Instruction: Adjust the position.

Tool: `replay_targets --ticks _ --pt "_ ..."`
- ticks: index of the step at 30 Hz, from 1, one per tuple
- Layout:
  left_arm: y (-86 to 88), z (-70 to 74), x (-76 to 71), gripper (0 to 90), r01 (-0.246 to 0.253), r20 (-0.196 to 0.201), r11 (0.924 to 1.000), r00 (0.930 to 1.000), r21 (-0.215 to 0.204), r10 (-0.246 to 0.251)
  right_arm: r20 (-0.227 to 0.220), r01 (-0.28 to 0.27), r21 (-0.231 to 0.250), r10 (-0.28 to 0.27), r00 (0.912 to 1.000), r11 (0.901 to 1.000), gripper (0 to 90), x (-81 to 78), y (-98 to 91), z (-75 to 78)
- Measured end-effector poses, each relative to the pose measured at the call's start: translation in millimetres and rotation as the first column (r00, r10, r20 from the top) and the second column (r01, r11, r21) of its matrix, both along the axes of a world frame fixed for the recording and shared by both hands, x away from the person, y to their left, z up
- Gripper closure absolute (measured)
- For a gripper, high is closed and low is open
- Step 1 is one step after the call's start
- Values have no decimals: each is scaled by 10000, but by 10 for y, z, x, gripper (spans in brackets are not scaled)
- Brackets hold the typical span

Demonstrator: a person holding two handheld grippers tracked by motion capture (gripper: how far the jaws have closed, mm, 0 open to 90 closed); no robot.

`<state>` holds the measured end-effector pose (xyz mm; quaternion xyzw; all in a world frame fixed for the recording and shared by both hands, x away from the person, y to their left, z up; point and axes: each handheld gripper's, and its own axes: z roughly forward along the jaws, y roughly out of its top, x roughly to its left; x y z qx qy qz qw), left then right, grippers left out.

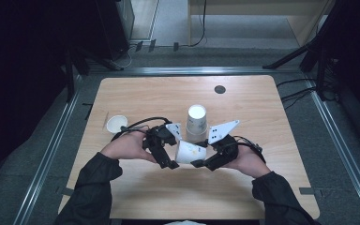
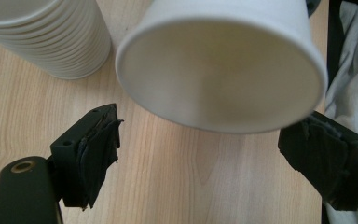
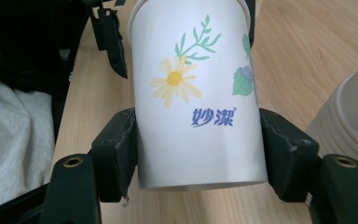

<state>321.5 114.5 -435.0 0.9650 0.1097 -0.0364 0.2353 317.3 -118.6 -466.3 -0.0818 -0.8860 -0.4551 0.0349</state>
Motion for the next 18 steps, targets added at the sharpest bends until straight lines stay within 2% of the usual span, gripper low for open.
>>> replay_targets --ticks 6,11,13,16,18 --pt "136 -34 -28 129 -276 -50 9962 9996 -826 272 -69 77 171 -76 9999 9998 348 8 -35 21" --pt "220 -99 -65 130 -631 -47 9913 9980 -1151 630 -169 140 249 -136 9998 9996 347 9 -66 36" --pt "258 -115 -81 130 -733 -149 9857 9973 -1518 719 -181 151 263 -146 9997 9995 347 8 -72 39" --pt "273 -135 -121 130 -820 -14 9804 9965 -1790 830 -229 125 280 -118 9997 9995 347 11 -74 38" --pt "283 -154 -134 130 -881 -104 9753 9961 -2024 878 -243 106 298 -99 9997 9995 346 12 -73 37"
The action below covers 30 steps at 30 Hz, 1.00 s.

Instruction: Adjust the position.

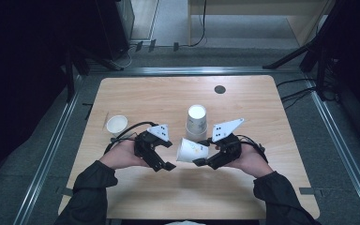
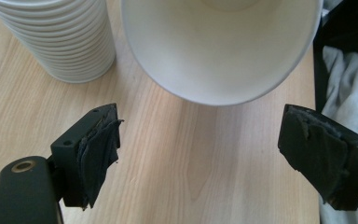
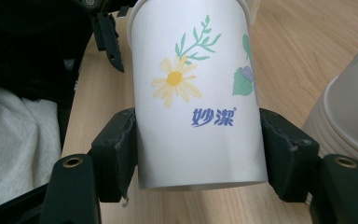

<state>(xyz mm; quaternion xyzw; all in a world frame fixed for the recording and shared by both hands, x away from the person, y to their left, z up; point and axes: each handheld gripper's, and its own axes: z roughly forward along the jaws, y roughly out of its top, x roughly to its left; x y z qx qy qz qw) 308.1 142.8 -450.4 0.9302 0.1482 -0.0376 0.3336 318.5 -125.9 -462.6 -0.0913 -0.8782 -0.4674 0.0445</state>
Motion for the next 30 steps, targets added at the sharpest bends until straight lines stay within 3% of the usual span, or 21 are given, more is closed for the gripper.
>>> replay_targets --ticks 5,7,11,13,17,21,24,30 --pt "13 -53 -37 130 -334 -164 9957 9994 -867 321 -62 -98 43 98 9999 9999 347 -6 7 0" --pt "21 -78 -42 132 -477 -334 9893 9985 -1379 435 -72 -152 82 153 9999 9999 346 -8 11 1" --pt "-1 -119 -43 135 -593 -425 9800 9977 -1899 521 -154 -247 138 249 9996 9996 346 -12 20 -2" --pt "-8 -143 -35 141 -629 -569 9716 9971 -2279 512 -190 -288 158 291 9994 9995 346 -16 25 -2" --pt "-28 -169 -17 144 -613 -625 9665 9969 -2491 471 -225 -366 227 371 9991 9991 346 -12 38 -6" --pt "-31 -166 -13 164 -562 -647 9561 9971 -2876 391 -394 -422 228 431 9983 9988 346 -8 57 -16" --pt "-26 -152 -19 190 -613 -694 9442 9967 -3237 410 -436 -497 227 506 9978 9985 346 -19 83 -28" --pt "-16 -143 -25 230 -494 -575 9427 9978 -3300 321 -488 -529 297 543 9973 9982 347 -23 103 -28"
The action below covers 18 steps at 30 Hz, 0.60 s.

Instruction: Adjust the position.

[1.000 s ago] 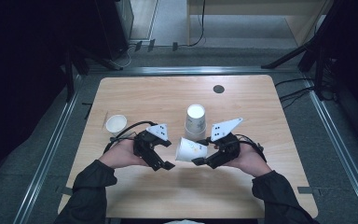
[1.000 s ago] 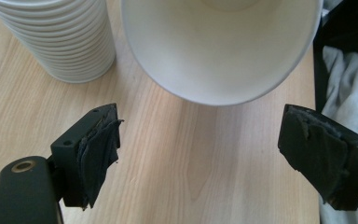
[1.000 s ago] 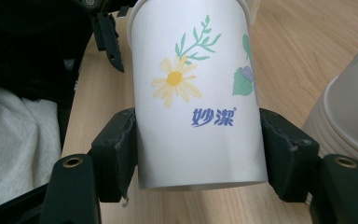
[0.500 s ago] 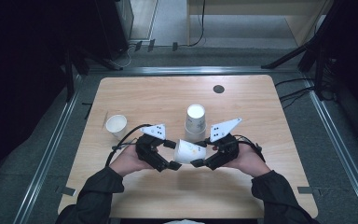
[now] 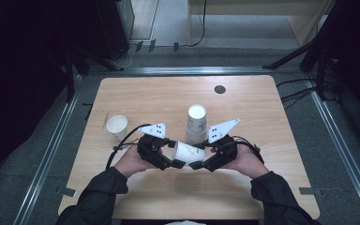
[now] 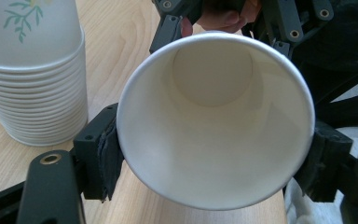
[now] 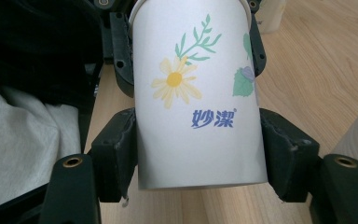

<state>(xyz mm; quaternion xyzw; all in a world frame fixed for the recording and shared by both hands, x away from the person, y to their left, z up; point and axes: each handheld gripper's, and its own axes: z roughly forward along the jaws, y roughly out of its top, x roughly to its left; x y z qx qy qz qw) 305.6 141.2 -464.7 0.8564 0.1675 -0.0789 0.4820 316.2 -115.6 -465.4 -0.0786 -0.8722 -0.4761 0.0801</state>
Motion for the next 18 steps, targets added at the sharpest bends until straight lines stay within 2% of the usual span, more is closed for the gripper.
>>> replay_targets --ticks 8,10,12,18 --pt "12 12 -1 255 105 -3 9998 9999 142 -105 -62 -85 -9 85 9999 10000 344 3 6 -6" --pt "14 26 -11 255 95 54 9998 9999 145 -96 53 -101 7 101 9999 9999 338 -10 8 -5" --pt "28 44 -12 255 65 154 9999 9999 147 -67 295 -64 -38 65 9995 10000 306 -24 8 2" --pt "63 98 -8 254 34 126 9997 9999 244 -37 232 86 -132 -83 9997 9999 263 -6 -10 0"
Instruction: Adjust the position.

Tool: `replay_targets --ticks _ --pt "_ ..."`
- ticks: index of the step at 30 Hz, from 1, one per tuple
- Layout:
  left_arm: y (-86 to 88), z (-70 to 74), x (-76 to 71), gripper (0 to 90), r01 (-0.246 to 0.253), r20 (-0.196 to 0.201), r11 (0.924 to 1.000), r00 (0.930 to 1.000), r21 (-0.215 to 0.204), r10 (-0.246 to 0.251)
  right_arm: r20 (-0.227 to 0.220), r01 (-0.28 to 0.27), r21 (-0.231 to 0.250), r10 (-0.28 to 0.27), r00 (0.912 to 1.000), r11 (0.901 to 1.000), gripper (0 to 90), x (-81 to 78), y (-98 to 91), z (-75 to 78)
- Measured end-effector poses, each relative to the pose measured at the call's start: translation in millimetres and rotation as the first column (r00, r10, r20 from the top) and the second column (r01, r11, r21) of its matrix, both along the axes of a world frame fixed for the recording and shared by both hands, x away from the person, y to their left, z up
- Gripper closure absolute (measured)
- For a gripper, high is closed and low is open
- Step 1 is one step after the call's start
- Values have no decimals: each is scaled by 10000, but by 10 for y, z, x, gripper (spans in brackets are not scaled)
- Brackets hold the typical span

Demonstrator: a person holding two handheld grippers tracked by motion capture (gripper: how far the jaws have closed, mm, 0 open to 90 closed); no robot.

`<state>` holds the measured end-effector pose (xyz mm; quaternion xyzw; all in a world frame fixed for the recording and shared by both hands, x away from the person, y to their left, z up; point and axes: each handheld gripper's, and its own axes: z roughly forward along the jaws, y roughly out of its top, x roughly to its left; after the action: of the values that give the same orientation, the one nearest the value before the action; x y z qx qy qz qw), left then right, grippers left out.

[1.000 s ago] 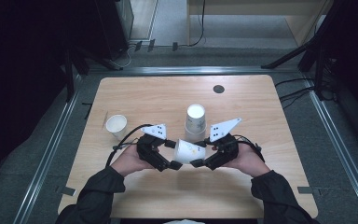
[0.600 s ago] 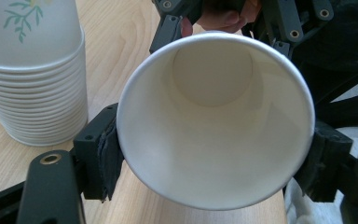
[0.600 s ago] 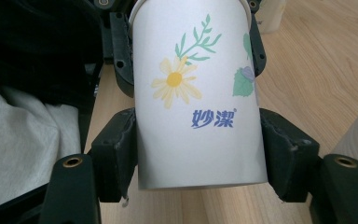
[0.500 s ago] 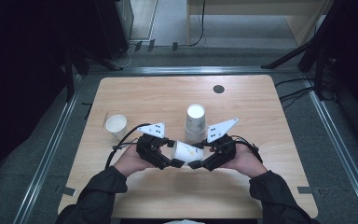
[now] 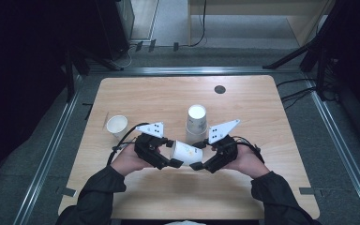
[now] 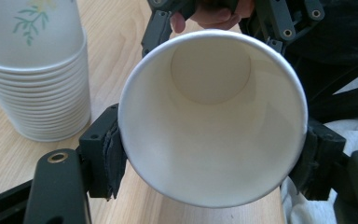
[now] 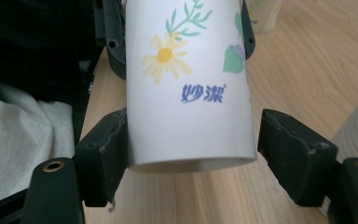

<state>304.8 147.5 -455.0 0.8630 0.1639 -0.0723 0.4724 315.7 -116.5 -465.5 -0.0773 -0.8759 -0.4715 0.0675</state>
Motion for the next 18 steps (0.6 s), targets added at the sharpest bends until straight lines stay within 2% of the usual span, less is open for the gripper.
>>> replay_targets --ticks 2,4,7,9,11,14,16,17,18 --pt "-3 18 -8 255 -66 108 9999 9999 117 64 -5 -17 -57 17 10000 10000 263 4 -1 -5" --pt "-14 38 -5 254 -59 176 9991 9998 414 52 -47 -73 -62 73 10000 10000 258 7 2 -14" --pt "-15 67 5 254 -41 119 9984 9999 567 34 -25 -76 -238 76 10000 9997 253 7 15 -29" --pt "-23 105 -3 255 -188 356 9957 9992 904 156 -54 -42 -411 40 10000 9991 252 5 16 -41" --pt "-41 146 -24 255 -202 405 9943 9990 1048 161 18 18 -487 -17 10000 9988 252 5 16 -48" --pt "-86 237 -39 255 -74 627 9858 9980 1676 -32 42 32 -486 -30 10000 9988 252 -5 5 -47" --pt "-95 298 -19 255 -3 684 9837 9976 1798 -122 82 39 -469 -35 10000 9989 252 -10 -1 -41" --pt "-97 317 -7 255 57 532 9833 9985 1820 -156 124 83 -451 -78 9999 9989 252 -10 -5 -36" --pt "-102 346 13 255 103 523 9795 9984 2012 -213 121 101 -422 -96 9999 9991 252 -11 -6 -33"
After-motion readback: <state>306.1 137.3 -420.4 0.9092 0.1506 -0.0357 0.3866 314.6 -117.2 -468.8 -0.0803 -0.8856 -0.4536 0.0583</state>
